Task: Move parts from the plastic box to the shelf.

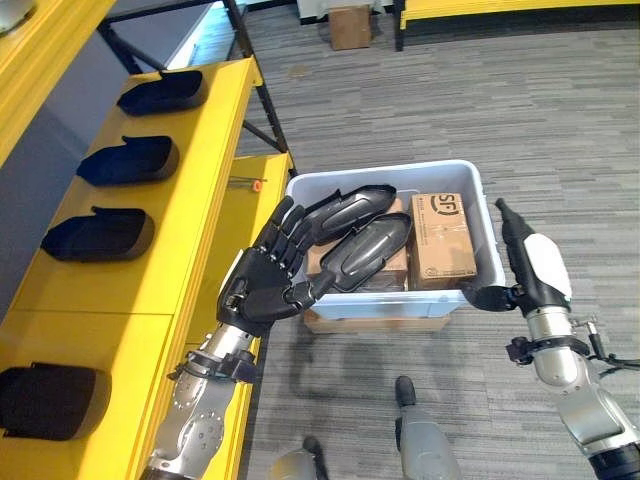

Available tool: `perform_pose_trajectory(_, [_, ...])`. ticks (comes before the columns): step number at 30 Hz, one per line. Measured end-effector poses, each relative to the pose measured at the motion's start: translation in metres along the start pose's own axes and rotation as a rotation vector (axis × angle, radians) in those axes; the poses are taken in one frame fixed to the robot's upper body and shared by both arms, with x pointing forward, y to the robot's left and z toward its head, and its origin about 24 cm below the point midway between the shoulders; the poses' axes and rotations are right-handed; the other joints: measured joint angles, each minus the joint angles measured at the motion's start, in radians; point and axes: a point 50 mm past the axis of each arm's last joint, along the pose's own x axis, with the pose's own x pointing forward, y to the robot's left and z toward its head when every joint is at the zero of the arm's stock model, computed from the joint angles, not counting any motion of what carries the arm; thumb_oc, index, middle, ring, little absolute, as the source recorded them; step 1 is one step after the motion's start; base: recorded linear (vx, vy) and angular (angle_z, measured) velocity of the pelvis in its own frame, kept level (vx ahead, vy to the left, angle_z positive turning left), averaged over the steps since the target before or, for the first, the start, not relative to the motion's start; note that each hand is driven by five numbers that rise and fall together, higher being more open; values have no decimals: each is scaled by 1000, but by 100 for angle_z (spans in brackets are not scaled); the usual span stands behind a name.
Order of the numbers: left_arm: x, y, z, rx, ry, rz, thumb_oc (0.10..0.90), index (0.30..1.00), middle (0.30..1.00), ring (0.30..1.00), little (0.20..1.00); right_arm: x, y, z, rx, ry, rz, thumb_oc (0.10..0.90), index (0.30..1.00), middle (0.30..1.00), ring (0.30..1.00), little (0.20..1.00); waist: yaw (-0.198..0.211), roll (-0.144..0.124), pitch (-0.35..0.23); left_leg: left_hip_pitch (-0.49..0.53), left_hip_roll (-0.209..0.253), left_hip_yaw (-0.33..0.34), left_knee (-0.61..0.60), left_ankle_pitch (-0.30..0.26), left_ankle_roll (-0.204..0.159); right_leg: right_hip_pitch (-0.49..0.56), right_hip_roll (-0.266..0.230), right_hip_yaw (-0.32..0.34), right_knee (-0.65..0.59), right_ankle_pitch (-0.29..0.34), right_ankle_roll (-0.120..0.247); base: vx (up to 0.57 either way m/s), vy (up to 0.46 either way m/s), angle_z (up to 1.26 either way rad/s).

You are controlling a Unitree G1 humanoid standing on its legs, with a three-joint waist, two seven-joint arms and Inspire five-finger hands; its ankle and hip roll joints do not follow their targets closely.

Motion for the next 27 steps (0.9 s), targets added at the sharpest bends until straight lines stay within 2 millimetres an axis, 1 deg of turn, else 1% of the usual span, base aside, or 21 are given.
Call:
perform_pose_trajectory(1, [-1, 0, 0, -1, -2, 0, 900, 1000, 1000, 1000, 1000, -2, 2, 0, 5, 0, 11, 900, 1000, 1000, 1000, 1000, -4, -13, 6, -9, 7, -8, 6, 13, 6, 1, -9, 5, -23, -3, 1, 273, 293, -23])
perform_pose_trajectory(2, [-3, 2, -3, -3, 6, 11, 900, 1000, 1000, 1000, 1000, -2, 4, 1, 7, -1, 23, 900, 1000, 1000, 1000, 1000, 5, -11, 10, -23, 26, -29, -12, 24, 23, -7, -11, -6, -44, 4, 4, 145, 174, -57])
perform_pose_trajectory(3, [-4, 3, -5, -9, 8, 20, 900, 1000, 1000, 1000, 1000, -1, 2, 2, -2, -12, 23, 900, 1000, 1000, 1000, 1000, 25, 14, 21, 1, 44, -18, -62, 16, -36, -49, 4, -23, 38, -21, -1, 160, 190, -83])
perform_pose_trajectory(4, [-7, 7, -8, -15, 20, 46, 900, 1000, 1000, 1000, 1000, -3, 4, 2, 4, -7, 38, 900, 1000, 1000, 1000, 1000, 46, 16, 42, 26, 39, 12, -70, 16, -33, -93, -1, -49, 264, -131, -9, 152, 193, -56])
perform_pose_trajectory(5, [-12, 9, -11, -18, 36, 62, 900, 1000, 1000, 1000, 1000, -6, 8, 0, 5, 2, 55, 900, 1000, 1000, 1000, 1000, 45, 18, 43, 48, 31, 9, -78, 19, -33, -75, 0, -68, 343, -180, -5, 202, 270, -28])
perform_pose_trajectory(6, [-19, 12, -12, -7, 49, 75, 900, 1000, 1000, 1000, 1000, -11, 13, -1, 13, 11, 76, 900, 1000, 1000, 1000, 1000, 55, -1, 40, 68, 7, 13, -72, 31, -45, 5, -17, -80, 280, -234, -11, 217, 284, -11])
perform_pose_trajectory(7, [-20, 16, -10, -1, 25, 91, 900, 1000, 1000, 1000, 1000, -5, 13, 2, 25, 0, 72, 900, 1000, 1000, 1000, 1000, 57, 2, 62, 39, 9, 0, -2, 27, -43, 37, -21, -77, 223, -216, -12, 274, 316, -20])
perform_pose_trajectory(8, [-21, 20, -10, 7, 22, 106, 900, 1000, 1000, 1000, 1000, -1, 16, 5, 53, 3, 64, 900, 1000, 1000, 1000, 1000, 69, -13, 71, -22, 10, -33, 72, -3, -40, 55, -27, -58, 178, -190, -9, 233, 248, -35])
perform_pose_trajectory(9, [-21, 20, -9, 11, 24, 102, 900, 1000, 1000, 1000, 1000, 0, 17, 6, 66, -1, 62, 900, 1000, 1000, 1000, 1000, 83, -10, 69, -27, 24, -48, 22, -7, -46, 74, -22, -45, 149, -166, 5, 230, 210, -30])
perform_pose_trajectory(10, [-21, 20, -9, 11, 23, 93, 900, 1000, 1000, 1000, 1000, 0, 17, 7, 73, 0, 60, 900, 1000, 1000, 1000, 1000, 81, -8, 68, -26, 54, -52, -36, 3, -50, 89, -22, -49, 140, -158, 14, 193, 149, -29])
perform_pose_trajectory(11, [-20, 18, -9, 10, 19, 81, 900, 1000, 1000, 1000, 1000, 0, 16, 7, 73, -1, 58, 900, 1000, 1000, 1000, 1000, 77, -3, 66, -21, 81, -51, -88, 30, -51, 102, -14, -51, 139, -163, 23, 166, 116, -14])
perform_pose_trajectory(12, [-19, 18, -8, 11, 17, 75, 900, 1000, 1000, 1000, 1000, 0, 15, 7, 71, -1, 54, 900, 1000, 1000, 1000, 1000, 75, 3, 65, -21, 91, -52, -108, 43, -46, 105, -9, -50, 137, -171, 33, 97, 63, -16])
perform_pose_trajectory(13, [-17, 17, -8, 12, 14, 70, 900, 1000, 1000, 1000, 1000, 0, 14, 6, 70, 0, 51, 900, 1000, 1000, 1000, 1000, 75, 5, 65, -20, 94, -53, -108, 75, -54, 108, -7, -47, 141, -176, 38, 81, 58, -28])
perform_pose_trajectory(14, [-14, 17, -5, 17, 7, 61, 900, 1000, 1000, 1000, 1000, -3, 16, 6, 77, 6, 53, 900, 1000, 1000, 1000, 1000, 76, -12, 62, -13, 70, -49, -106, 140, -71, 119, -28, -31, 125, -173, 55, 103, 70, -20])
perform_pose_trajectory(15, [-12, 17, -5, 18, 3, 55, 900, 1000, 1000, 1000, 1000, -5, 16, 5, 78, 8, 55, 900, 1000, 1000, 1000, 1000, 74, -18, 62, -13, 56, -48, -113, 141, -66, 127, -42, -32, 107, -165, 57, 116, 75, -6])
perform_pose_trajectory(16, [-8, 16, -2, 22, -8, 45, 900, 1000, 1000, 1000, 1000, -7, 18, 5, 86, 17, 56, 900, 1000, 1000, 1000, 1000, 77, -24, 61, -16, 28, -47, -117, 140, -52, 140, -66, -34, 71, -142, 69, 70, 38, 15])
perform_pose_trajectory(17, [-7, 15, -1, 24, -15, 42, 900, 1000, 1000, 1000, 1000, -7, 20, 5, 96, 23, 55, 900, 1000, 1000, 1000, 1000, 78, -24, 61, -20, 19, -47, -117, 144, -50, 146, -75, -35, 53, -130, 75, 64, 30, 17])
perform_pose_trajectory(18, [-6, 15, 2, 29, -26, 41, 900, 1000, 1000, 1000, 1000, -8, 24, 7, 115, 26, 53, 900, 1000, 1000, 1000, 1000, 82, -24, 61, -26, 11, -49, -117, 144, -47, 153, -85, -50, 34, -117, 79, 68, 28, 16])
perform_pose_trajectory(21, [-7, 15, 5, 37, -29, 39, 900, 1000, 1000, 1000, 1000, -9, 27, 11, 152, 27, 57, 900, 1000, 1000, 1000, 1000, 105, -25, 60, -27, 4, -51, -121, 146, -43, 166, -90, -60, 9, -101, 93, 91, 37, 8])
perform_pose_trajectory(25, [-7, 14, 3, 33, -9, 35, 900, 1000, 1000, 1000, 1000, -6, 23, 17, 197, 16, 2, 900, 1000, 1000, 1000, 1000, 108, -26, 60, -18, 9, -59, -131, 149, -47, 194, -79, -81, -28, -94, 104, 100, 77, 3])
perform_pose_trajectory(27, [-6, 12, 2, 67, 8, 21, 900, 1000, 1000, 1000, 1000, -1, 19, 20, 203, 4, -25, 900, 1000, 1000, 1000, 1000, 107, -26, 59, -13, 15, -61, -132, 150, -49, 198, -72, -82, -30, -94, 104, 128, 157, -2])
